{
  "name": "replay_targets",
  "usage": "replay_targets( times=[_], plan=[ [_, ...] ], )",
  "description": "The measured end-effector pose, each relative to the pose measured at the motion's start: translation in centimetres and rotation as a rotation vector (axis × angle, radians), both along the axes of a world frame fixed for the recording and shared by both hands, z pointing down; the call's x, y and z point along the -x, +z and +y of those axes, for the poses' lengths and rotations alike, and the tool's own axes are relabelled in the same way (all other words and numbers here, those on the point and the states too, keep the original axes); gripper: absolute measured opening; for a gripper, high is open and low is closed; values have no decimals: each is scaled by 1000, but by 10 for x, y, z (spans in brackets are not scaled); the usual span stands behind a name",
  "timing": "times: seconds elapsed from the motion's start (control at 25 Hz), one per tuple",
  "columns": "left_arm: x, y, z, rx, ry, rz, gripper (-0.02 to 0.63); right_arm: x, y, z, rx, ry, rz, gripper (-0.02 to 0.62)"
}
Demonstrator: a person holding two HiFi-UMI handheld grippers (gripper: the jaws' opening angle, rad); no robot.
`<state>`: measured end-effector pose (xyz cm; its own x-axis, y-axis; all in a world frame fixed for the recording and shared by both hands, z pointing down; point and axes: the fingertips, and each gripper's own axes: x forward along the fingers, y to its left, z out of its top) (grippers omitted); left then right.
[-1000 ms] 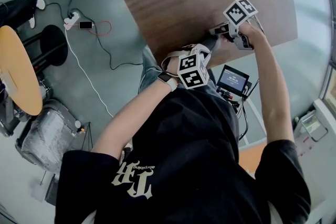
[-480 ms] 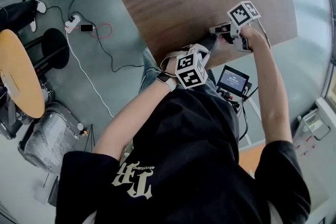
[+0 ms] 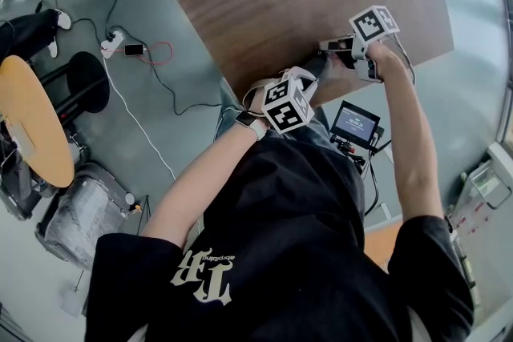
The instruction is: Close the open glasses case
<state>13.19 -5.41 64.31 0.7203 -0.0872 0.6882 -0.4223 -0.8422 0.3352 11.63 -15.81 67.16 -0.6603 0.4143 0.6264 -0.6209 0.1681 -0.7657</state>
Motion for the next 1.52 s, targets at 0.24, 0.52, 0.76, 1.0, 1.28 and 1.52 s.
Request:
replay_targets(
  times=[0.24,0.52,0.76,1.0,1.28,1.52],
  plan=[
    [1,1,-1,20,-12,15,-3,-4,0,-2,4,61,-19,-11],
    [0,1,0,25,-16,16,-3,-3,-3,-2,30,126,-82,-12],
    [-2,-1,1,24,-5,14,-3,9,-14,3,-140,-77,-142,-12],
    [-2,-1,3,25,-5,20,-3,15,-21,13,-362,-402,-145,-12],
    [-3,0,2,27,-2,23,-3,16,-30,24,-590,-762,-137,-9],
    [-1,-1,5,29,-1,34,-3,13,-34,25,-613,-779,-143,-10]
  ],
)
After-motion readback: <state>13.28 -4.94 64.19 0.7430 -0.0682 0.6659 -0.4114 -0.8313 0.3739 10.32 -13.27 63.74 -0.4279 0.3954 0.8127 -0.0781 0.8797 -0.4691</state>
